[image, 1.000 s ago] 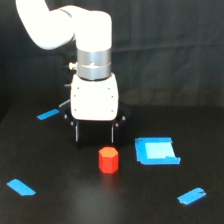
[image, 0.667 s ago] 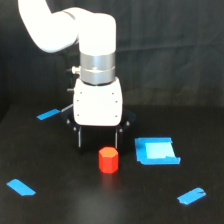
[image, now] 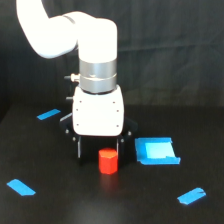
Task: Pick up the red object from the table
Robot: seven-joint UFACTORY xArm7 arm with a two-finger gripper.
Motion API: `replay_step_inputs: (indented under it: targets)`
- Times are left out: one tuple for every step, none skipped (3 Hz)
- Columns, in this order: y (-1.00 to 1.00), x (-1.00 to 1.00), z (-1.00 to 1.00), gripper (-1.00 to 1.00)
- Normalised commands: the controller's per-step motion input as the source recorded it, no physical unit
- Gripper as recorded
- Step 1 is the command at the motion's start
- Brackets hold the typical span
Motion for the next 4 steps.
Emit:
replay_step_inputs:
  targets:
    - [-0.12,0.0,-0.17,-0.53]
    - [0.03,0.0,-0.17,-0.97]
    - [0.01,0.03,-0.24,-1.0]
    - [0.03,0.11,-0.18,-0.98]
